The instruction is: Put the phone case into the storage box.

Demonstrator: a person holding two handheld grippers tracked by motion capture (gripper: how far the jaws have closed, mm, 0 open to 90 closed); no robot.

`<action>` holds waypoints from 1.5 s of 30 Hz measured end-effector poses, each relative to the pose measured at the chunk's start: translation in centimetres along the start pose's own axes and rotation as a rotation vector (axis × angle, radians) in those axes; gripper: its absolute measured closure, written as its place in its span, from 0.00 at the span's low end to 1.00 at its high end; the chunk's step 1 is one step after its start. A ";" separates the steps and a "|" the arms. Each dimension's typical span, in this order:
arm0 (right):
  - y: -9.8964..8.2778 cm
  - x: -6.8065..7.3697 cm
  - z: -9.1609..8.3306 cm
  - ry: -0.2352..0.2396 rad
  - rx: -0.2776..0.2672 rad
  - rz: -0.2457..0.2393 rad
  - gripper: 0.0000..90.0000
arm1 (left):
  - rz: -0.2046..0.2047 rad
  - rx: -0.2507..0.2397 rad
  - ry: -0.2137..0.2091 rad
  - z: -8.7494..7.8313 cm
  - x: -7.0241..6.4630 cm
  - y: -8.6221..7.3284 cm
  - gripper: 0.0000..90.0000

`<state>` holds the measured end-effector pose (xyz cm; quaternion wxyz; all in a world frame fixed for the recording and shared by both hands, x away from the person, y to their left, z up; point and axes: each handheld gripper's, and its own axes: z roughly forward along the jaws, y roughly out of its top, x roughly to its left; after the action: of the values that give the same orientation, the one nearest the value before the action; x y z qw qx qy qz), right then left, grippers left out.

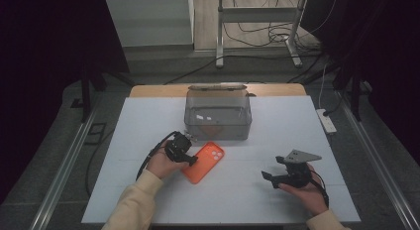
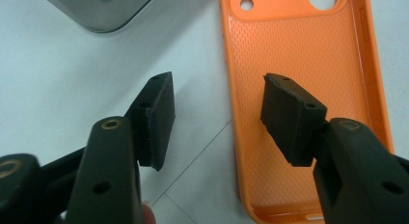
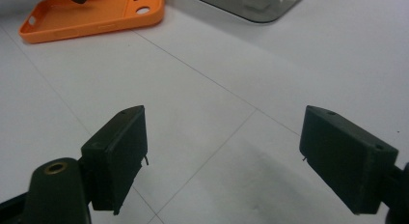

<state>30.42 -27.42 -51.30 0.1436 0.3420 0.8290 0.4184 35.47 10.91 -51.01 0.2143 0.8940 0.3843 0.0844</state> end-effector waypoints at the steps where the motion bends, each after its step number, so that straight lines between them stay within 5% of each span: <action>1: 0.0 0.0 0.0 -0.001 0.000 0.002 0.19 | -0.001 0.003 -0.004 0.0 0.0 0.0 0.53; 20: 0.0 0.0 0.0 0.000 -0.002 0.000 0.19 | -0.005 0.034 -0.052 0.1 0.2 0.1 0.69; 45: 0.0 0.1 0.0 -0.005 0.001 -0.004 0.19 | -0.021 0.046 -0.076 0.1 0.1 0.1 0.78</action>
<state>30.40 -27.34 -51.31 0.1464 0.3416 0.8294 0.4171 35.69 10.91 -51.02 0.2089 0.8971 0.3873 0.0394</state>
